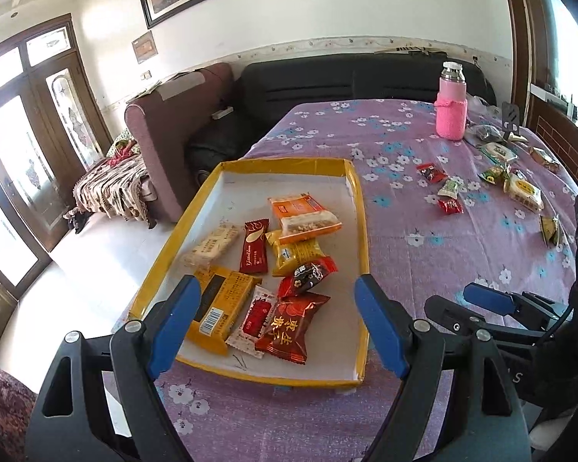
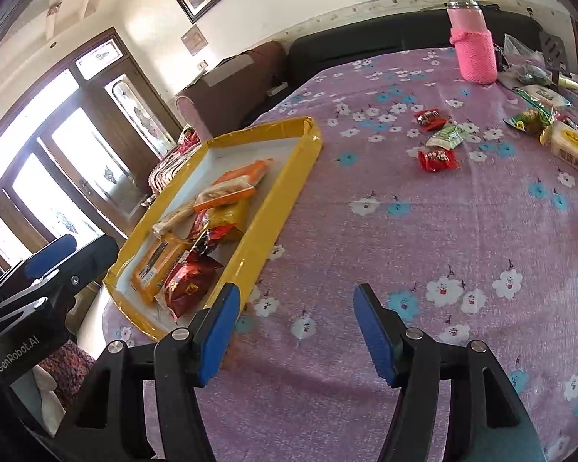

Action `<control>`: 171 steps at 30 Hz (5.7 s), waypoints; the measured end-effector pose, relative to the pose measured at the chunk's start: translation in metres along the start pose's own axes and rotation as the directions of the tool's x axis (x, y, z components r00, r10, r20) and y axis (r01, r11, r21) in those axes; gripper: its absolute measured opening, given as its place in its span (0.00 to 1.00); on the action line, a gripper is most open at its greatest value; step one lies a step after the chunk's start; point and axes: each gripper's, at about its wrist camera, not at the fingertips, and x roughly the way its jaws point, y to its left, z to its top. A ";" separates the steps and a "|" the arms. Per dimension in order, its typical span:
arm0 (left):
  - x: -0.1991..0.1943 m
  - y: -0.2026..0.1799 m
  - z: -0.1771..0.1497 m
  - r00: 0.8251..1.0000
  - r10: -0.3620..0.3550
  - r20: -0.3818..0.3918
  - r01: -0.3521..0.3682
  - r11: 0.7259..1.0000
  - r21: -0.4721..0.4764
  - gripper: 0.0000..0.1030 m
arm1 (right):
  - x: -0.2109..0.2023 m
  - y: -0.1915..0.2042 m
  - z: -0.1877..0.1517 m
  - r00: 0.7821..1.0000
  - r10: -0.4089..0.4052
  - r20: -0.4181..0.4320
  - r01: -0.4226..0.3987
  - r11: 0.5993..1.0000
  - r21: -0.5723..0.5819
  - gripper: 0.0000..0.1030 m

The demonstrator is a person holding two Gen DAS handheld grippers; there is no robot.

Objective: Organize snacks
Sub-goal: 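Withdraw both open grippers from the tray toward the remaining snacks, then grasp the green snack bag with the right gripper while the left grasps a green-wrapped candy, then carry both snacks over the yellow tray and open both grippers to drop them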

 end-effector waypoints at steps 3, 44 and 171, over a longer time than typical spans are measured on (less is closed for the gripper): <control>0.004 0.000 0.000 0.999 -0.024 -0.021 0.024 1.000 -0.011 0.80 | 0.002 -0.003 0.000 1.000 -0.001 -0.005 0.001 1.000 0.007 0.61; 0.027 -0.041 0.021 0.816 -0.560 -0.141 0.540 0.827 -0.159 0.80 | -0.045 -0.229 0.057 0.890 -0.455 0.025 0.428 0.854 0.297 0.40; 0.128 0.131 -0.002 0.935 -0.343 -0.096 0.288 0.886 -0.365 0.19 | 0.096 0.113 0.054 0.990 0.012 -0.144 -0.037 0.983 -0.178 0.38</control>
